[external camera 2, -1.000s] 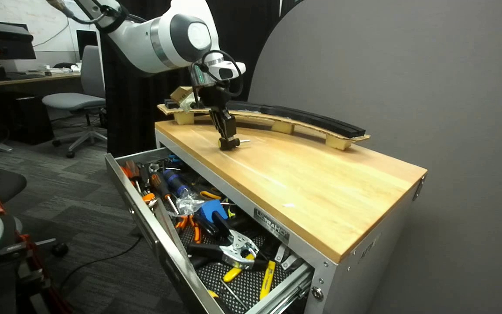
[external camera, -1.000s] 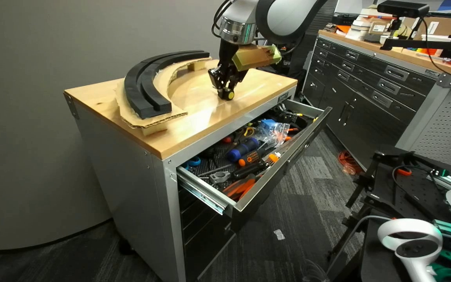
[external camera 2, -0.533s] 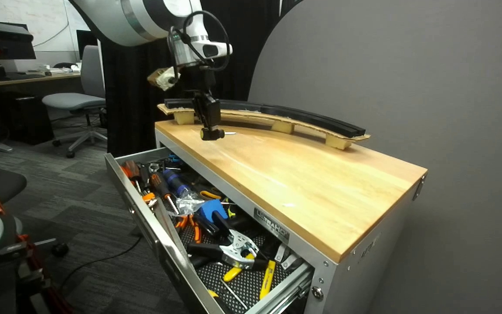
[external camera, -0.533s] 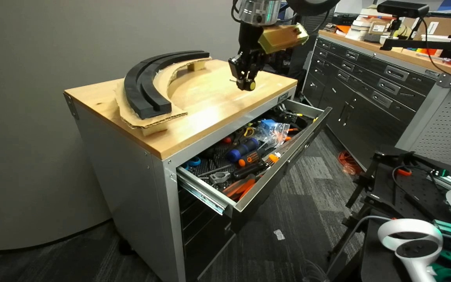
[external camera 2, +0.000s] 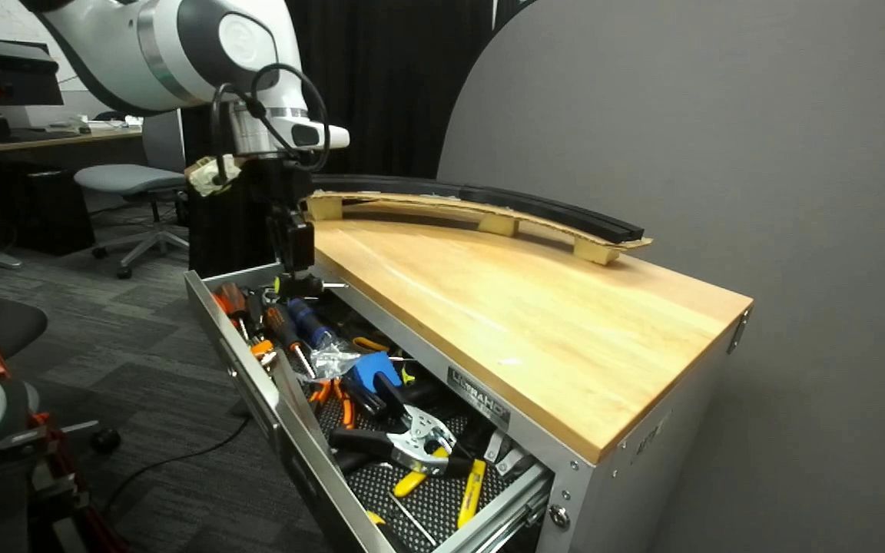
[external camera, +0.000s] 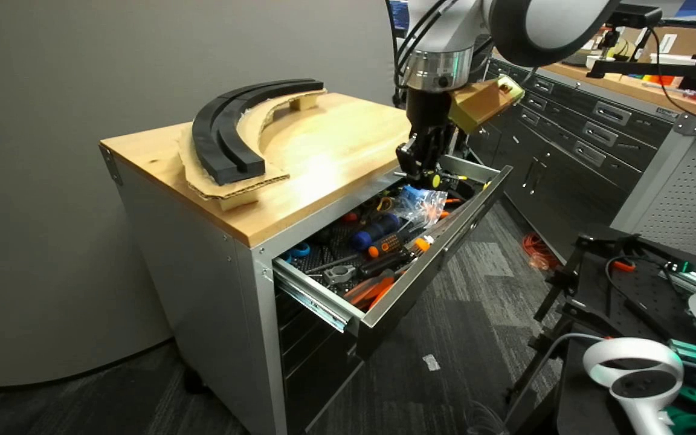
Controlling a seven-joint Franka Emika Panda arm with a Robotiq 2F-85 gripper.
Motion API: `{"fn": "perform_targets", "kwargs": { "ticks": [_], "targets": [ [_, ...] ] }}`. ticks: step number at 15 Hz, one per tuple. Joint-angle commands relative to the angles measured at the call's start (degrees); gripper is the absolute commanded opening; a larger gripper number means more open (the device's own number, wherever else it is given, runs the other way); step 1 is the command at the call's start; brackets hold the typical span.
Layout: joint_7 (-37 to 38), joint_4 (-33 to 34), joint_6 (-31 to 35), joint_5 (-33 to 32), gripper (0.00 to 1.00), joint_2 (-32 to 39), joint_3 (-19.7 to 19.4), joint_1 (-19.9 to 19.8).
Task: Put the screwdriver in the open drawer then close the drawer
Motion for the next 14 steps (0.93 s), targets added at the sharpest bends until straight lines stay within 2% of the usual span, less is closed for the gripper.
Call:
{"fn": "perform_targets", "kwargs": {
  "ticks": [1,3,6,8,9,10,11,13,14],
  "targets": [
    [2.6,-2.8,2.9,0.9,0.61,-0.4,1.7,-0.4],
    [3.5,-3.1,3.6,0.7,0.65,-0.1,2.1,-0.4],
    [-2.4,-3.5,0.7,6.2,0.86,-0.9,2.8,-2.0],
    [-6.9,-3.3,-4.2,10.6,1.00,-0.7,3.3,-2.6],
    [-10.0,-2.9,-8.2,12.9,1.00,-0.2,3.5,-2.9],
    [-11.0,-3.1,-10.3,13.8,1.00,0.2,3.4,-3.0],
    [-12.8,-3.2,-11.9,14.3,0.74,0.8,3.5,-3.0],
    [-15.7,-3.3,-15.6,15.5,0.73,2.1,4.0,-2.8],
    [-16.5,-3.4,-16.8,15.9,0.66,2.6,4.2,-2.7]
  ]
}}
